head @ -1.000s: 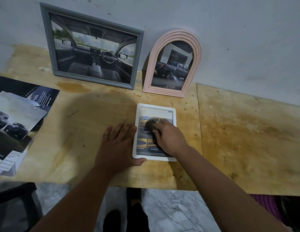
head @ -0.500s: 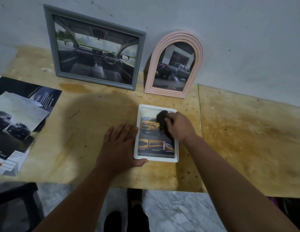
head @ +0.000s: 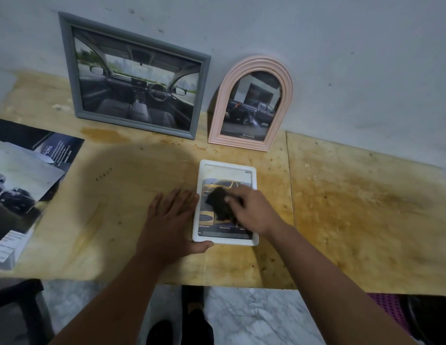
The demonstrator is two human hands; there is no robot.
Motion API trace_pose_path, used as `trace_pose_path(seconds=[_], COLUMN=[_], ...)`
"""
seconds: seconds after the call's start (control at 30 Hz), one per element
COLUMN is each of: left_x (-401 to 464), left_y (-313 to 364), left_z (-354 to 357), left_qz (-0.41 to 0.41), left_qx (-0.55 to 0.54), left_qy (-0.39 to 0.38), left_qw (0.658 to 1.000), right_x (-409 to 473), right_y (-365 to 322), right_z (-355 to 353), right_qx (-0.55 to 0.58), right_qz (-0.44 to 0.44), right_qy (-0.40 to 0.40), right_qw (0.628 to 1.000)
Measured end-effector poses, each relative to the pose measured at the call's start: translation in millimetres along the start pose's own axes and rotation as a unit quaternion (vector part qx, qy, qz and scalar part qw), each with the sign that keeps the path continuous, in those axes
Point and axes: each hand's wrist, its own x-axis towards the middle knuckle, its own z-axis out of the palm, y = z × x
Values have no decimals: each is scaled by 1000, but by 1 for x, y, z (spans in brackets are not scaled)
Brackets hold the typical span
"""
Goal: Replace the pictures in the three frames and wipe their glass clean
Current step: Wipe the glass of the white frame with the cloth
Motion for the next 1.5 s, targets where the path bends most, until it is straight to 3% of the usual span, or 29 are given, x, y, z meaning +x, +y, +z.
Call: trace_pose_path(seconds=[0.07, 0.2, 0.47, 0.67, 0.87, 0.97, 1.03, 1.13, 1.5], left_x=[0, -1, 1, 1, 1, 0, 0, 0, 1], left_y=[0, -1, -3, -4, -4, -5, -4, -4, -3], left_z=[0, 1, 1, 1, 3, 4, 4, 4, 3], left_qz=[0, 6, 7, 10, 11, 8, 8, 9, 3], left_qx=[-5, -3, 7, 9, -6, -19, -23, -23, -10], left_qy=[-4, -1, -26, -18, -1, 18, 20, 12, -3], left_qw=[1000, 1000, 1000, 1000, 1000, 1000, 999, 1000, 1000], right_x=[24, 64, 68, 70, 42, 29, 34, 61, 32], right_y=[11, -3, -45, -44, -36, -35, -31, -24, -20], right_z=[-14, -11, 26, 22, 12, -1, -13, -26, 36], right_qx=[-32, -126, -221, -245, -247, -177, -135, -165, -75], right_qz=[85, 148, 19, -4, -93, -105, -60, 16, -13], right_qy=[79, 98, 44, -18, -88, -125, -59, 38, 38], right_qw=[993, 976, 974, 969, 961, 971, 987, 985, 996])
